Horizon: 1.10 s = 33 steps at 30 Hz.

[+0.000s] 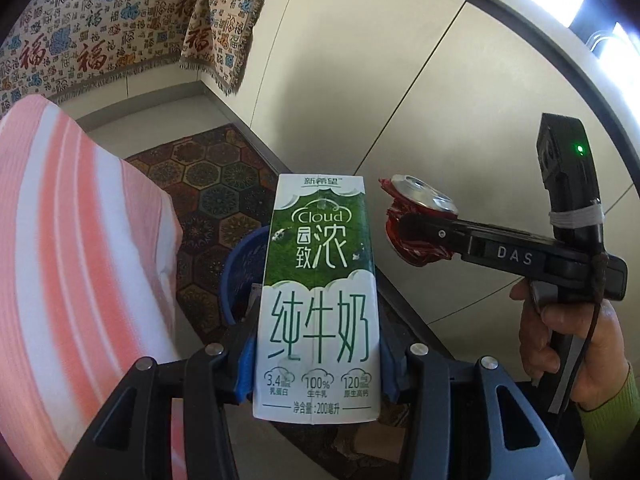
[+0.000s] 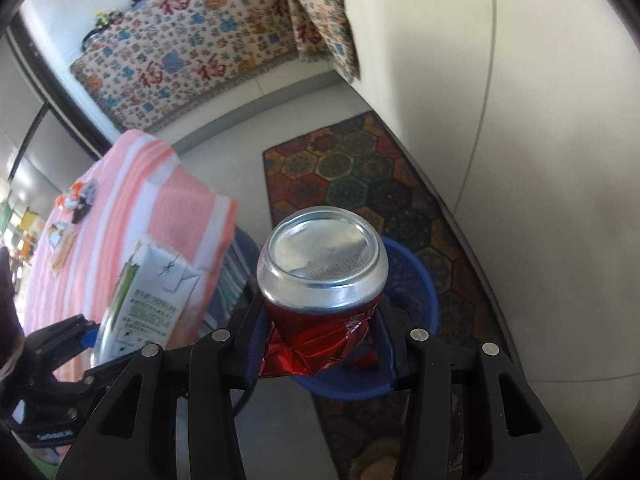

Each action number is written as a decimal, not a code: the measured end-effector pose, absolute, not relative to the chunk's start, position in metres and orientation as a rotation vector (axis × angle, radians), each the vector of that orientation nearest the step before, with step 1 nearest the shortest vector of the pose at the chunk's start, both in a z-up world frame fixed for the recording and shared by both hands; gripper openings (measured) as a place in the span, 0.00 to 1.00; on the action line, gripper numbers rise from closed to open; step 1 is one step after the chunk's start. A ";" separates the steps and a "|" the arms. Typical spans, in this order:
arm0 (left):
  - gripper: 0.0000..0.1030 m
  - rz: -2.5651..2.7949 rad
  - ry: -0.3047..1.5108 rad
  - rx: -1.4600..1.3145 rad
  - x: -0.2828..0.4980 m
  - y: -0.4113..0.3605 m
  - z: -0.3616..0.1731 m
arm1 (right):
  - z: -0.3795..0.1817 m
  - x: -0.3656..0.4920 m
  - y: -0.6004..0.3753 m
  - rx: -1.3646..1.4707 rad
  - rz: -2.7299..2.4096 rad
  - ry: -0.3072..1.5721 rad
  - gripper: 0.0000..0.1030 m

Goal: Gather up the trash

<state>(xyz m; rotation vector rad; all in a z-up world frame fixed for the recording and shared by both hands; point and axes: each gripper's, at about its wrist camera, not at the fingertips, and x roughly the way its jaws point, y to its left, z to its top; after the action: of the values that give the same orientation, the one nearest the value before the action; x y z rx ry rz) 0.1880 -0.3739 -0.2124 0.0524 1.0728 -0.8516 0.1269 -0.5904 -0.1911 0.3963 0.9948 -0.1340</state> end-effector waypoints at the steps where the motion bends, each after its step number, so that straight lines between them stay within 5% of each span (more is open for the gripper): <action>1: 0.47 -0.846 1.084 0.047 0.193 -0.380 -0.220 | -0.197 0.126 -0.596 0.408 -0.138 0.999 0.46; 11: 0.48 -0.812 1.129 0.097 0.205 -0.428 -0.270 | -0.229 0.135 -0.633 0.505 -0.158 1.028 0.46; 13: 0.53 -0.808 1.121 0.091 0.210 -0.434 -0.282 | -0.236 0.138 -0.640 0.536 -0.164 1.028 0.51; 15: 0.63 -0.767 1.130 0.095 0.215 -0.444 -0.296 | -0.240 0.139 -0.646 0.572 -0.183 1.026 0.66; 19: 0.63 -0.686 1.138 0.084 0.221 -0.445 -0.303 | -0.229 0.130 -0.653 0.580 -0.210 0.972 0.66; 29: 0.64 -0.695 0.912 0.079 0.165 -0.348 -0.201 | -0.196 0.136 -0.614 0.429 -0.242 0.884 0.86; 33: 0.68 -0.600 0.837 0.081 0.149 -0.271 -0.173 | -0.187 0.142 -0.568 0.312 -0.182 0.868 0.87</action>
<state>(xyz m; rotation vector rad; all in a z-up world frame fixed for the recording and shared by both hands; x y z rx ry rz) 0.1494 -0.2708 -0.1725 0.0805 0.8366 -0.6002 0.1425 -0.5678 -0.1868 0.3116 0.8675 -0.1817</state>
